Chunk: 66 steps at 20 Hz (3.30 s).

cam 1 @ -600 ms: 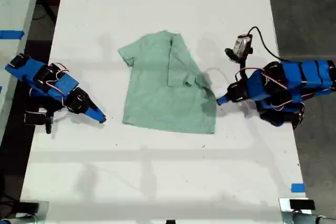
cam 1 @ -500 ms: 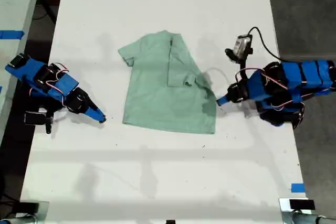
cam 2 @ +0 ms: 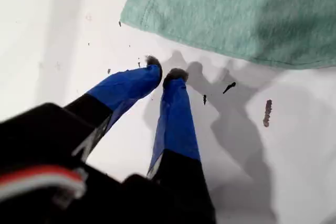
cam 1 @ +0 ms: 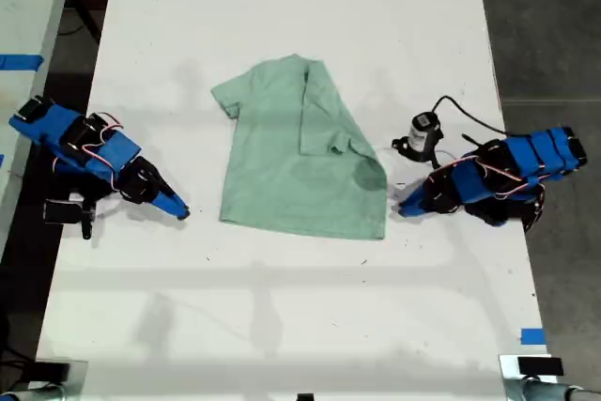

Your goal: Fold t shirt

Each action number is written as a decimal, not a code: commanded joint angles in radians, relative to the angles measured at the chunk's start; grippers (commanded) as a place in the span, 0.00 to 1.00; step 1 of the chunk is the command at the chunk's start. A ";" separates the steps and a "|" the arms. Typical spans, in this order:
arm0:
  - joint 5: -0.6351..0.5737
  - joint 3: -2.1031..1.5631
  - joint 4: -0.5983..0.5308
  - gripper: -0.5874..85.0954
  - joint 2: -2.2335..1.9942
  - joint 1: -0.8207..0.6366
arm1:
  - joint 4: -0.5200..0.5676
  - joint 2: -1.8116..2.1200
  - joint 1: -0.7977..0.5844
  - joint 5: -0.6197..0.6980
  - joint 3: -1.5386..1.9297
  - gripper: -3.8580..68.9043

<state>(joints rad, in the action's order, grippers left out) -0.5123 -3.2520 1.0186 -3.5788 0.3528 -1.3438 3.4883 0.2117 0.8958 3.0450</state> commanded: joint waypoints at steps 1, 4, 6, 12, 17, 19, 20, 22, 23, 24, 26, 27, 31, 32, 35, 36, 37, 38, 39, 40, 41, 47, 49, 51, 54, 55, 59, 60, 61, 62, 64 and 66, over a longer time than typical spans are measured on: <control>-0.006 -0.041 -0.006 0.08 -0.011 0.000 | 0.005 0.012 0.009 0.015 0.061 0.11; -0.006 -0.041 -0.006 0.08 -0.011 -0.002 | 0.005 0.012 0.009 0.015 0.061 0.11; -0.006 -0.041 -0.006 0.08 -0.011 -0.002 | 0.005 0.012 0.009 0.015 0.061 0.11; 0.535 -0.041 -0.006 0.09 -0.009 -0.569 | 0.005 0.012 0.009 0.015 0.061 0.11; 0.348 -0.041 -0.006 0.14 -0.009 -1.129 | 0.005 0.012 0.009 0.015 0.061 0.11; 0.676 -0.041 -0.006 0.16 -0.009 -1.197 | 0.005 0.012 0.009 0.015 0.061 0.11; 0.663 -0.041 -0.006 0.17 -0.009 -1.224 | 0.005 0.012 0.009 0.015 0.061 0.11; 0.577 -0.041 -0.006 0.18 -0.009 -1.264 | 0.005 0.012 0.009 0.015 0.061 0.11; 0.512 -0.041 -0.006 0.18 -0.009 -1.275 | 0.005 0.012 0.009 0.015 0.061 0.11; 0.439 -0.041 -0.006 0.18 -0.009 -1.284 | 0.005 0.012 0.009 0.015 0.061 0.11; 0.436 -0.040 -0.003 0.17 -0.005 -1.397 | 0.005 0.012 0.009 0.015 0.061 0.11; 0.505 -0.038 -0.002 0.22 0.002 -1.391 | 0.005 0.012 0.009 0.015 0.061 0.11; 0.624 -0.038 -0.009 0.74 -0.017 -0.940 | 0.005 0.012 0.009 0.015 0.061 0.11; 0.736 -0.038 -0.014 0.83 -0.017 -0.890 | 0.005 0.012 0.009 0.015 0.061 0.11; 0.861 -0.038 -0.072 0.95 -0.017 -0.753 | 0.005 0.012 0.009 0.015 0.061 0.11; 0.870 -0.038 -0.098 0.83 -0.017 -0.726 | 0.005 0.012 0.009 0.015 0.061 0.11; 0.911 -0.038 -0.098 0.88 -0.017 -0.699 | 0.005 0.012 0.009 0.015 0.061 0.11; 0.969 -0.038 -0.057 0.83 -0.017 -0.703 | 0.005 0.012 0.009 0.015 0.061 0.11; 1.008 -0.038 -0.018 0.70 -0.015 -0.706 | 0.005 0.012 0.009 0.015 0.061 0.11; 0.992 -0.038 -0.023 0.65 -0.015 -0.695 | 0.005 0.012 0.009 0.015 0.061 0.11; 0.824 -0.038 -0.069 0.57 -0.017 -0.703 | 0.005 0.012 0.009 0.015 0.061 0.11; 0.733 -0.038 -0.048 0.20 -0.017 -0.690 | 0.005 0.012 0.009 0.015 0.061 0.11; 0.914 -0.037 -0.035 0.09 -0.015 -0.647 | 0.005 0.012 0.009 0.015 0.061 0.11; 0.861 -0.034 -0.141 0.23 -0.017 -0.644 | 0.005 0.012 0.009 0.015 0.061 0.11; 0.681 0.268 0.029 0.32 0.238 -0.833 | 0.005 0.012 0.009 0.015 0.061 0.11; 0.581 0.388 0.060 0.36 0.439 -0.914 | 0.005 0.012 0.009 0.015 0.061 0.11; 0.184 0.887 0.055 0.41 1.285 -1.204 | 0.005 0.012 0.009 0.015 0.061 0.11; 0.103 1.000 0.063 0.41 1.456 -1.261 | 0.005 0.012 0.009 0.015 0.061 0.11; 0.029 1.091 0.058 0.41 1.589 -1.302 | 0.005 0.012 0.009 0.015 0.061 0.11; -0.015 1.167 0.054 0.41 1.710 -1.321 | 0.005 0.012 0.009 0.015 0.061 0.11; -0.043 1.275 0.060 0.41 1.914 -1.324 | 0.005 0.012 0.009 0.015 0.061 0.11; -0.038 1.328 0.040 0.37 2.063 -1.315 | 0.005 0.012 0.009 0.015 0.061 0.11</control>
<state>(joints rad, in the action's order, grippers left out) -0.5415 -2.0172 1.0677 -1.6276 -0.9618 -1.3438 3.4883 0.2117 0.8989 3.0480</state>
